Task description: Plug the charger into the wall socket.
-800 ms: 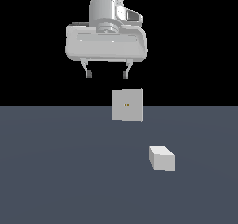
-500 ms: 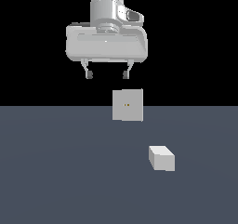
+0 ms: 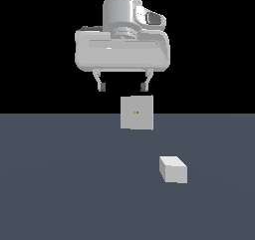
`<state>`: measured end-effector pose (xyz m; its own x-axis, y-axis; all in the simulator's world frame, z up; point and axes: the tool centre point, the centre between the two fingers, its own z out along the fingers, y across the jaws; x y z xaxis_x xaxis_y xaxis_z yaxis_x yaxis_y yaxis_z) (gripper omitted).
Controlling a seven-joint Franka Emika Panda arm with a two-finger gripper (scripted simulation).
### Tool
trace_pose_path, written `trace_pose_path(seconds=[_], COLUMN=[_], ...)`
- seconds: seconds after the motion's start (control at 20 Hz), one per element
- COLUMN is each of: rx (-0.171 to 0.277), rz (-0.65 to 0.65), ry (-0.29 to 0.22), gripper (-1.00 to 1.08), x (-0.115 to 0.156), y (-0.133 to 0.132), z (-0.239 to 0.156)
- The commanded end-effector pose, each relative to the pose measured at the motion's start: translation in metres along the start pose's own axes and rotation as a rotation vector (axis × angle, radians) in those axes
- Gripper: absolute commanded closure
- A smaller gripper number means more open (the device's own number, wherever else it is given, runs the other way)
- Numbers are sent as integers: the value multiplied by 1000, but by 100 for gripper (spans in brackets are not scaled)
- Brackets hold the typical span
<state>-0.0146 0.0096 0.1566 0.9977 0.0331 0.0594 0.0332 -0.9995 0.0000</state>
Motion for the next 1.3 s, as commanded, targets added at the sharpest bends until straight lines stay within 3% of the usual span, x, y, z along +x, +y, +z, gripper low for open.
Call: trace_pose_path(seconds=[0.0, 0.65, 1.25], rx=[-1, -8, -9], rz=[8, 52, 69], ry=[9, 70, 93], gripper=[-92, -92, -92], x=[-10, -71, -92], y=[8, 58, 76], z=[9, 65, 88])
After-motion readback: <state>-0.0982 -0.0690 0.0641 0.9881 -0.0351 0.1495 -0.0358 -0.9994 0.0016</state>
